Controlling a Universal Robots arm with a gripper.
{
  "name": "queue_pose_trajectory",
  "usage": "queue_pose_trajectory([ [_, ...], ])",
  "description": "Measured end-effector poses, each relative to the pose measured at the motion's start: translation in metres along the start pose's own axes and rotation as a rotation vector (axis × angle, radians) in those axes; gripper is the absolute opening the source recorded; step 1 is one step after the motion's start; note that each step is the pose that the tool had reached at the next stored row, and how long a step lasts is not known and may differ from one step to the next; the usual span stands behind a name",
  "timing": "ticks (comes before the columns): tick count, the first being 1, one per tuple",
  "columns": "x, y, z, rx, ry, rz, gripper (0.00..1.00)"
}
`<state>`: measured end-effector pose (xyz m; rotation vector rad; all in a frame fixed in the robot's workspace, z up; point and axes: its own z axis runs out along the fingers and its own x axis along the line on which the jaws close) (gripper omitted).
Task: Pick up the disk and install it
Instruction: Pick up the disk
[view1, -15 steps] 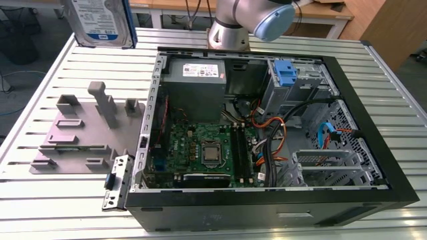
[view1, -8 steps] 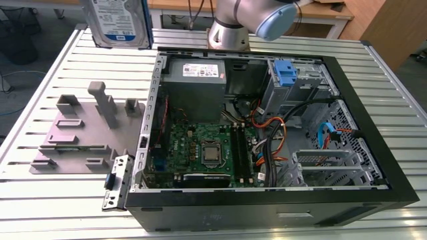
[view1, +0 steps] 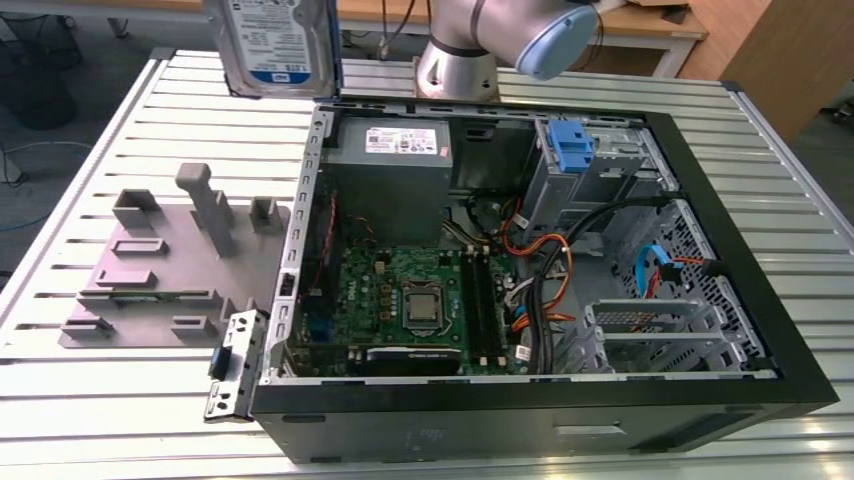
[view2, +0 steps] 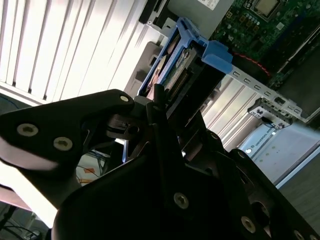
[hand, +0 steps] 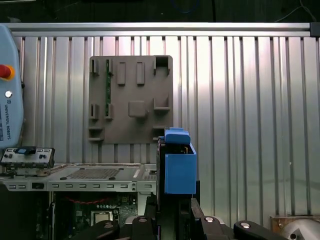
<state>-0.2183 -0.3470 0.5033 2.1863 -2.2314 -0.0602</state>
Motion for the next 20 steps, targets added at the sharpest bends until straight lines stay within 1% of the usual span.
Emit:
queue_pose_trajectory([
  [20,-0.0018,-0.0910,-0.0027,-0.0002,0.0000,0.000,0.35],
])
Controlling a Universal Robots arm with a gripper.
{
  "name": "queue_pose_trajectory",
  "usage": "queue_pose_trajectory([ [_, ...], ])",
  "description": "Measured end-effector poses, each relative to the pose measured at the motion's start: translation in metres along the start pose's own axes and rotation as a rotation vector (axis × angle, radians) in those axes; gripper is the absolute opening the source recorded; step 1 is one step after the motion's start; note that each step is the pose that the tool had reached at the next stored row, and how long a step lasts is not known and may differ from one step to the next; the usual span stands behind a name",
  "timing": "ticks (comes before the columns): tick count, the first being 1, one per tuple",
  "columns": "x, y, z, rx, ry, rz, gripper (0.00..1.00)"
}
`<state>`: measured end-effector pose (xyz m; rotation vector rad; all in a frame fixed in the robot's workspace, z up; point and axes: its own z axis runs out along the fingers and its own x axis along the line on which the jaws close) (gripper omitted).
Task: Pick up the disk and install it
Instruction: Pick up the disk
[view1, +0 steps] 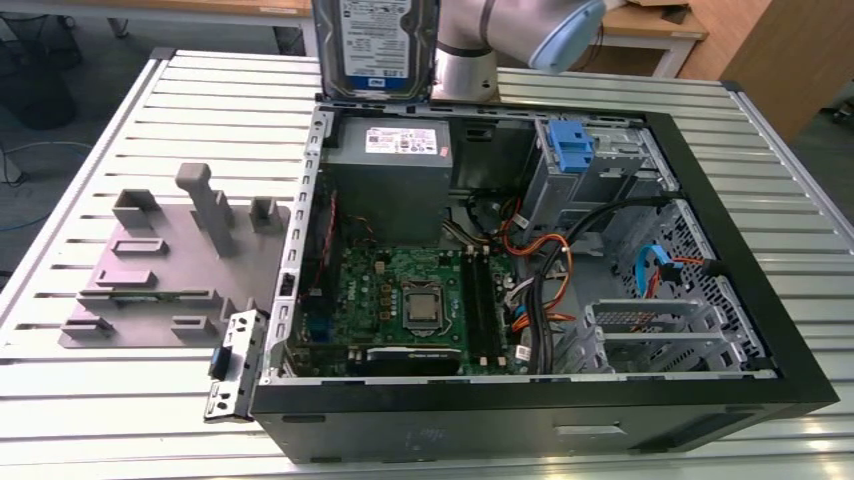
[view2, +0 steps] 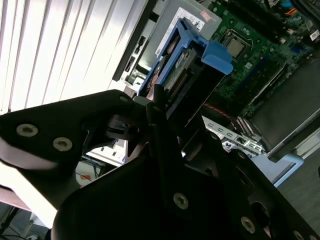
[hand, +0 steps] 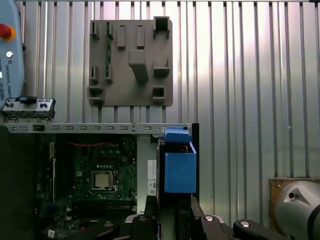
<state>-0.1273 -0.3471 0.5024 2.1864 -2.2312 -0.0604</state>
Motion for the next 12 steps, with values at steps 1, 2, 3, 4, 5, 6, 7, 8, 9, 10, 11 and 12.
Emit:
queue_pose_trajectory([
  [1,-0.0001,-0.0047,-0.0001,0.0000,0.0000,0.000,0.35],
  [2,-0.0002,-0.0092,-0.0002,0.0000,0.0000,0.000,0.35],
  [3,-0.0003,-0.0138,-0.0004,-0.0001,0.0001,0.000,0.35],
  [4,-0.0004,-0.0182,-0.0005,0.0000,0.0000,0.000,0.35],
  [5,-0.0005,-0.0227,-0.0006,-0.0001,0.0000,0.000,0.35],
  [6,-0.0006,-0.0272,-0.0007,-0.0001,0.0001,0.000,0.35],
  [7,-0.0007,-0.0321,-0.0008,-0.0001,0.0000,0.000,0.35],
  [8,-0.0007,-0.0365,-0.0009,0.0000,0.0000,0.000,0.35],
  [9,-0.0008,-0.0410,-0.0010,0.0000,0.0000,0.000,0.35],
  [10,-0.0009,-0.0454,-0.0011,-0.0001,0.0000,0.000,0.35],
  [11,-0.0010,-0.0499,-0.0013,-0.0001,0.0000,0.000,0.35],
  [12,-0.0011,-0.0545,-0.0013,0.0000,0.0000,0.000,0.35],
])
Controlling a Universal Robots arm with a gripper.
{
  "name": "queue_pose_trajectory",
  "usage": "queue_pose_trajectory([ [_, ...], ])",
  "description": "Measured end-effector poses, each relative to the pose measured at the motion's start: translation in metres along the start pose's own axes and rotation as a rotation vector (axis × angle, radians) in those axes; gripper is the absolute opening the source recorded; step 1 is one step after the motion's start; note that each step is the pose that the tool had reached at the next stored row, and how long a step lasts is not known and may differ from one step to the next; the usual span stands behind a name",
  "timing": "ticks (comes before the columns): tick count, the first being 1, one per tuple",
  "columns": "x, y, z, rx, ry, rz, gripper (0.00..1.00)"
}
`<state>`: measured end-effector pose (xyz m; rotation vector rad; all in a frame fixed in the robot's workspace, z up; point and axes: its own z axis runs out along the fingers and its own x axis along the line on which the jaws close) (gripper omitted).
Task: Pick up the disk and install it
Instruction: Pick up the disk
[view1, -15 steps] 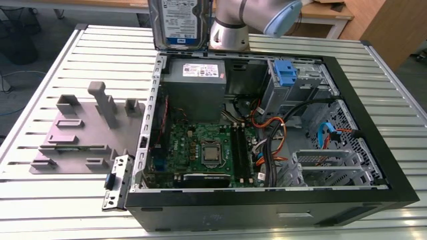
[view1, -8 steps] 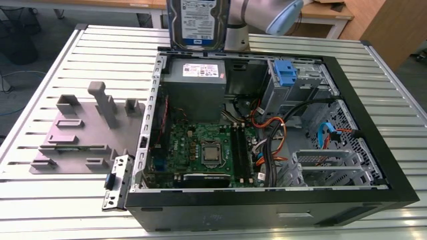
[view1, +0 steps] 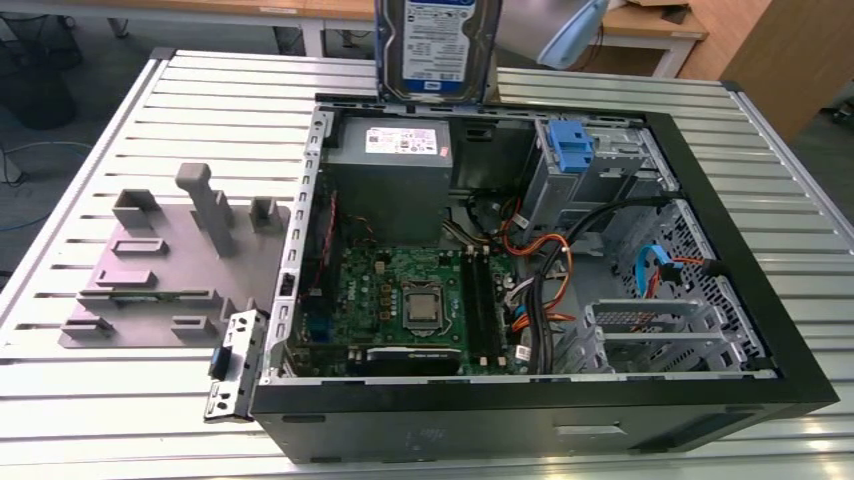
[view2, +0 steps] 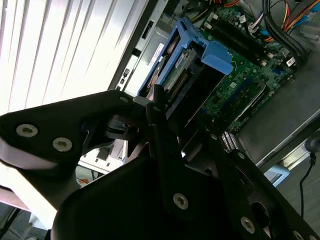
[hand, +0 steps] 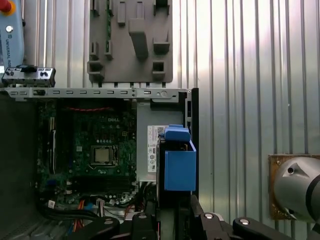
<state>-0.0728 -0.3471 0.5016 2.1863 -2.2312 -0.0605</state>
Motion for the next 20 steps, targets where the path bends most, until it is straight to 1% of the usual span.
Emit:
queue_pose_trajectory([
  [10,-0.0007,-0.0458,-0.0013,-0.0002,0.0002,0.000,0.35],
  [12,-0.0007,-0.0539,-0.0014,-0.0001,0.0000,0.000,0.35],
  [13,-0.0007,-0.0560,-0.0014,-0.0001,0.0000,0.000,0.35],
  [14,-0.0007,-0.0568,-0.0014,-0.0001,0.0000,0.000,0.35],
  [18,-0.0006,-0.0569,-0.0014,-0.0001,0.0000,0.000,0.35],
  [20,0.0006,-0.0570,-0.0015,-0.0002,0.0002,0.000,0.35],
])
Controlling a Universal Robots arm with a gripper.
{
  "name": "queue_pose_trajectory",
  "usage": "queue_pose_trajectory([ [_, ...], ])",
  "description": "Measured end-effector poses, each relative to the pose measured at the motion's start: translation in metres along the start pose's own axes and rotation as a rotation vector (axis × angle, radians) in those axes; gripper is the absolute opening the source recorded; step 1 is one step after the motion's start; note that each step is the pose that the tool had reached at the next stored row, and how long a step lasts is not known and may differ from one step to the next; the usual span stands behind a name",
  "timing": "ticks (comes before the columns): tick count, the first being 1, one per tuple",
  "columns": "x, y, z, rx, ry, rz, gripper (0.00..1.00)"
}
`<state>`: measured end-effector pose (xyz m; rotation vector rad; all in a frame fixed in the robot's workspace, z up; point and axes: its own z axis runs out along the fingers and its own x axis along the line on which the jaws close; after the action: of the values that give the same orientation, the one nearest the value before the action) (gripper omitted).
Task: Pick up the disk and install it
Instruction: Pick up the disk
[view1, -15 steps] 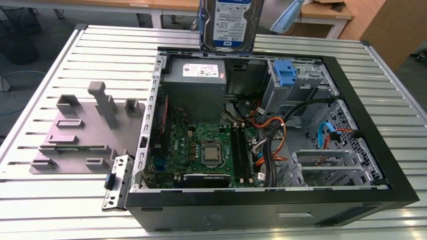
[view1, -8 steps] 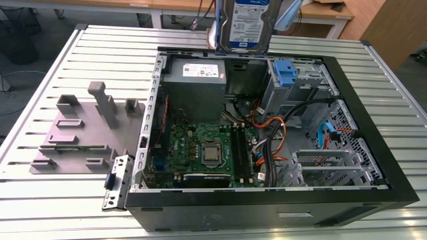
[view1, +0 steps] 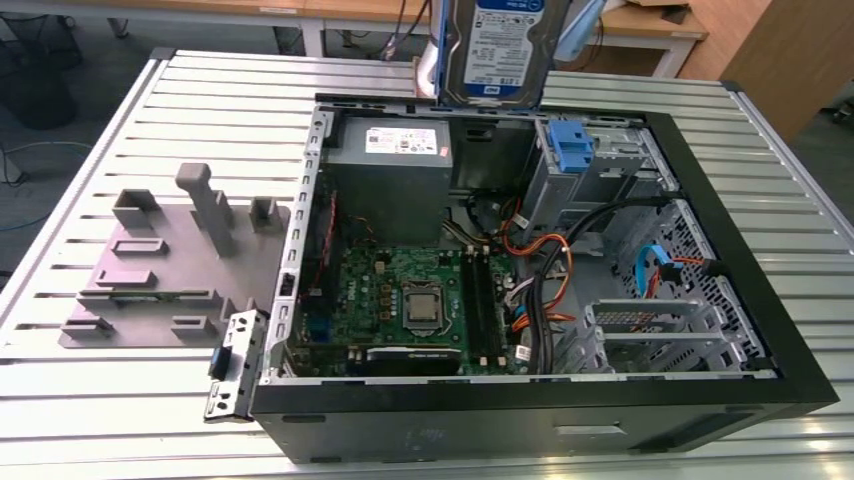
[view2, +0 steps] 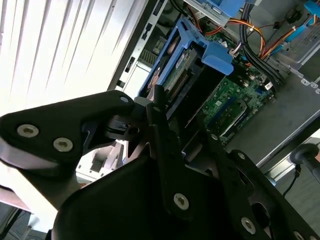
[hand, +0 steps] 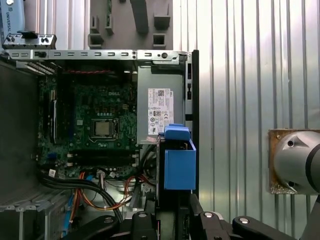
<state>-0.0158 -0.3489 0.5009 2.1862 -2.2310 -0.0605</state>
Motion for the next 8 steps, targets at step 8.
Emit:
queue_pose_trajectory([
  [8,0.0142,-0.0002,-0.0002,0.0000,-0.0001,0.000,0.35],
])
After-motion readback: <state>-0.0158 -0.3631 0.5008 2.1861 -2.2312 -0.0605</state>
